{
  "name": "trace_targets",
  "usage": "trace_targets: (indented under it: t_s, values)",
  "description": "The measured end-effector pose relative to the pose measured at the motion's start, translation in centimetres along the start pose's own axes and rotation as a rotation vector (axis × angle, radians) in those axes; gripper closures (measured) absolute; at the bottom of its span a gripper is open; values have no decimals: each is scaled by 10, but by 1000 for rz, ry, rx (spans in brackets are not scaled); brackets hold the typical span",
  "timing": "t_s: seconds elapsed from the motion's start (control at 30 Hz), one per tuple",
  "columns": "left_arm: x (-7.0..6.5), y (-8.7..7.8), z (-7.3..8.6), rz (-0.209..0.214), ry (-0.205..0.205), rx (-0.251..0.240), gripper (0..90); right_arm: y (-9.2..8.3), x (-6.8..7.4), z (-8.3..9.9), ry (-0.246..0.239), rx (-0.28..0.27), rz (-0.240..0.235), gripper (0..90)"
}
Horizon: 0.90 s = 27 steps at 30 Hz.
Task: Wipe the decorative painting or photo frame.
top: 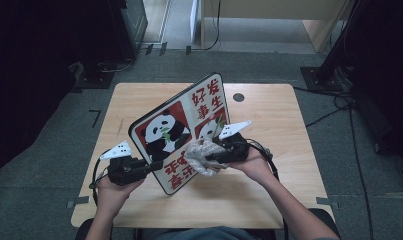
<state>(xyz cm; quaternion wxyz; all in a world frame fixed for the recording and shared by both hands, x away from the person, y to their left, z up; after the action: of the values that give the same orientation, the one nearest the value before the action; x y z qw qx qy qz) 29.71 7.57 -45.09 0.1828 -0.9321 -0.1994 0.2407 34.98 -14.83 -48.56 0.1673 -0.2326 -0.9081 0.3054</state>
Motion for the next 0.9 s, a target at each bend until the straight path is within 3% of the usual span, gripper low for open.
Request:
trace_targets:
  t_s: [0.43,0.9]
  values:
    - [1,1,-1,3,2,5,770,12,-2,25,14,34,2,652]
    - [0,1,0,3,1,2,767,28,2,52,-4,134,-20,654]
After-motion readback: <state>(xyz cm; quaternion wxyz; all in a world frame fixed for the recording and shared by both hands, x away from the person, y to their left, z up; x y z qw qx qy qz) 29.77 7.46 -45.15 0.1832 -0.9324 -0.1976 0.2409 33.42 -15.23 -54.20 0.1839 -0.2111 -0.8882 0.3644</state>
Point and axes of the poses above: each handheld gripper's, and its own axes: y roughly forward along the jaws, z roughly out of its underside, x roughly to its left, the point moved 8 cm from there along y, roughly forward along the jaws, and after that the axes turned 6 degrees about z, right-handed, at the moved point
